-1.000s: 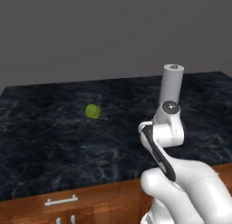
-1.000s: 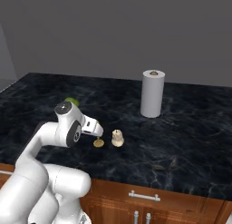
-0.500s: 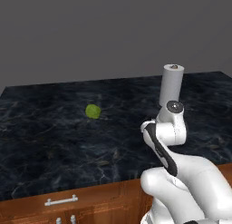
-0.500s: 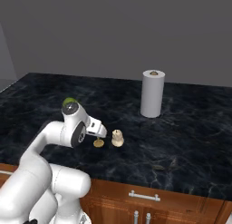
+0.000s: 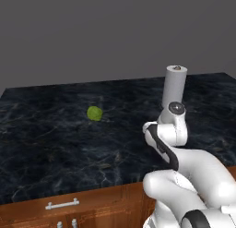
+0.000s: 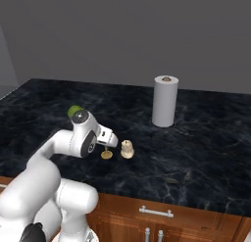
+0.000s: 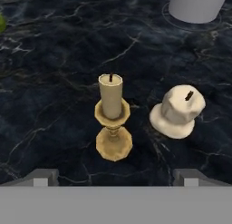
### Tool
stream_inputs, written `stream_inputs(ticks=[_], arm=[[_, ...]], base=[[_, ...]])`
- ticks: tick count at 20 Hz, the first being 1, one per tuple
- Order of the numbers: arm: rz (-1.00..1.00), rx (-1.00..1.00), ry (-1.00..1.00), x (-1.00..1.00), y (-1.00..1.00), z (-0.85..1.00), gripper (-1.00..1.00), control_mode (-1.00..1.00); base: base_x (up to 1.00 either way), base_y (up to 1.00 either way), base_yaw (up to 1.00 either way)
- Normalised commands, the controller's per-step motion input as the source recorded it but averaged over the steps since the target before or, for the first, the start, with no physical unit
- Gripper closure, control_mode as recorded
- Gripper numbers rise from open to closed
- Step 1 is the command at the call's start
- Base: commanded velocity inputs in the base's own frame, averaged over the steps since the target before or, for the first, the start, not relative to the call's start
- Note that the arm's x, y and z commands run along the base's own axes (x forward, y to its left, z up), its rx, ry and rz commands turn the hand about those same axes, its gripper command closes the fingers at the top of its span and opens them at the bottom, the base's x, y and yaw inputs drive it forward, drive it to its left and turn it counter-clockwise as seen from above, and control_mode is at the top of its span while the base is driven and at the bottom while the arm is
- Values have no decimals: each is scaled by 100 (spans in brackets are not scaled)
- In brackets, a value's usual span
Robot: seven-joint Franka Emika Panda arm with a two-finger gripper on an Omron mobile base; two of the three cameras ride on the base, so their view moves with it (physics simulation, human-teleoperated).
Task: Pick the candle and candle from the dining table and place them in the open cabinet. Close the cabinet after placing the objects.
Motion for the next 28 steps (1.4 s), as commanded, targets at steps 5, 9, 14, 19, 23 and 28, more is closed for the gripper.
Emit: stream_inputs(ticks=[5,9,14,19,23,28], arm=[[0,0,1,44,1,-5,-100,-100],[0,0,1,31,0,-13,-100,-100],[0,0,1,19,0,-22,-100,-100],[1,1,-1,-9,0,-44,-100,-100],[1,0,-5,-6,0,-18,-100,-100],[2,0,-7,0,0,-1,-100,-100]], base=[[0,0,0],[0,0,0],[0,0,0],[0,0,0],[0,0,0],[0,0,0]])
